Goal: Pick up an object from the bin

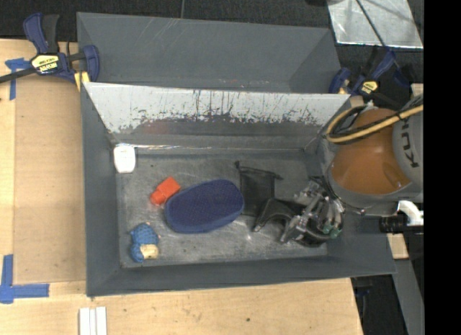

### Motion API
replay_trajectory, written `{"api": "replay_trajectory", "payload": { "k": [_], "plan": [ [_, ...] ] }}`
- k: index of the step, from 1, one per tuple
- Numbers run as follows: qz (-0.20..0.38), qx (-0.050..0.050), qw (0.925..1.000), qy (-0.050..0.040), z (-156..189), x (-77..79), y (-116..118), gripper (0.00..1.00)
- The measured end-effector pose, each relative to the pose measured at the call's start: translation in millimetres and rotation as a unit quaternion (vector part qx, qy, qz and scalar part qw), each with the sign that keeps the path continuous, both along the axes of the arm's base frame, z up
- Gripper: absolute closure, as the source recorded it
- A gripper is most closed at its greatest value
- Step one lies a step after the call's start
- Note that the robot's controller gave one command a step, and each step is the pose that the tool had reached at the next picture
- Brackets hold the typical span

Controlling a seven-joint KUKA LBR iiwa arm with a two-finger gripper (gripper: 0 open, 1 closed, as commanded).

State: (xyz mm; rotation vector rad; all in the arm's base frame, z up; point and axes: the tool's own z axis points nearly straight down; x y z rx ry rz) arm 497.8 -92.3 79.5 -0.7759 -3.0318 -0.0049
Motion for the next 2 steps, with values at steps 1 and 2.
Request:
{"api": "replay_trajectory", "payload": {
  "k": [1,2],
  "plan": [
    [0.001,-0.003,1.0000,-0.0058,39.9,-0.3,-0.8,1.00],
    [0.002,-0.003,1.0000,-0.0050,64.3,-1.2,-1.6,1.00]
  ]
}}
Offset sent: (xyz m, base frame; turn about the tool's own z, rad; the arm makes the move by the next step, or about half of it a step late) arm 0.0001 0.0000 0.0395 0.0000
